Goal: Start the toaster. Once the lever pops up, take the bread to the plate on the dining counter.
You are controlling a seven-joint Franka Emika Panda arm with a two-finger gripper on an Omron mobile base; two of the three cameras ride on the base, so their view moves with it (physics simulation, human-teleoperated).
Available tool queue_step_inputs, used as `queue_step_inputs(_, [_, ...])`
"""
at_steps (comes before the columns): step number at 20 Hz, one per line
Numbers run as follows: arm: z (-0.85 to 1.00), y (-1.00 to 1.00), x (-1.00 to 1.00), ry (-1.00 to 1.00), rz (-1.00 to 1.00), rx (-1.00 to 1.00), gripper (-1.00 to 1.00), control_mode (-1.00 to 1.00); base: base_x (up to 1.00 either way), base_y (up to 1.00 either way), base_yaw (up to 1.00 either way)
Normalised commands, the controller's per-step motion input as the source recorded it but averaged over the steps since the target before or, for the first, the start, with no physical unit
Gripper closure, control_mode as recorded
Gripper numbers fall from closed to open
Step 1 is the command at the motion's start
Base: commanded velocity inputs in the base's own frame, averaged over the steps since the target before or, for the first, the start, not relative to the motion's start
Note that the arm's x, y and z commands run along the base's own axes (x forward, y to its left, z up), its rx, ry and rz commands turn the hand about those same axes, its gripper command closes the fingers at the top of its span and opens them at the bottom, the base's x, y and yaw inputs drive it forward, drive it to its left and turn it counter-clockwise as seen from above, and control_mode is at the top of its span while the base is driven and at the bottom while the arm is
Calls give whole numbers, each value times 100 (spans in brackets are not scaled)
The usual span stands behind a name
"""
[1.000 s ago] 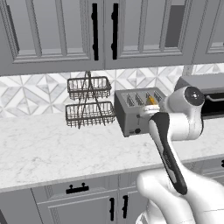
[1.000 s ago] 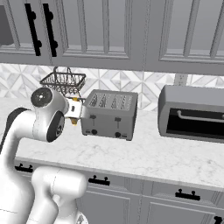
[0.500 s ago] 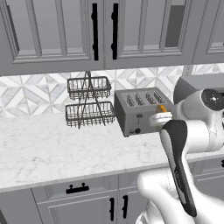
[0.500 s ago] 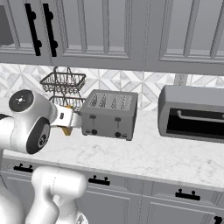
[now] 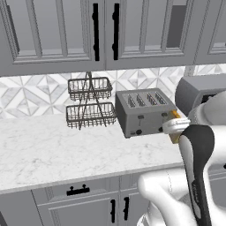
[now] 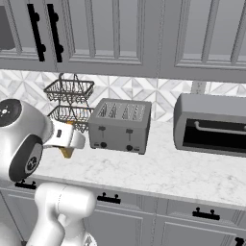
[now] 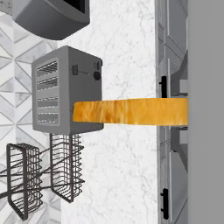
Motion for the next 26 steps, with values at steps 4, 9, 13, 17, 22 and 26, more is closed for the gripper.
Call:
queue_step_inputs(4, [0,0,-28,-3,-1,0,100,-100,0,0,0])
queue_step_inputs(9, [0,0,-8,0,-5,0,100,-100,0,0,0])
queue_step_inputs(13, [0,0,-6,0,-3,0,100,-100,0,0,0])
queue_step_inputs(17, [0,0,0,0,0,0,100,100,-46,0,2])
queue_step_inputs(22, [0,0,0,0,0,0,100,100,-94,0,47])
queue_step_inputs(26, [0,0,0,0,0,0,100,100,-51,0,97])
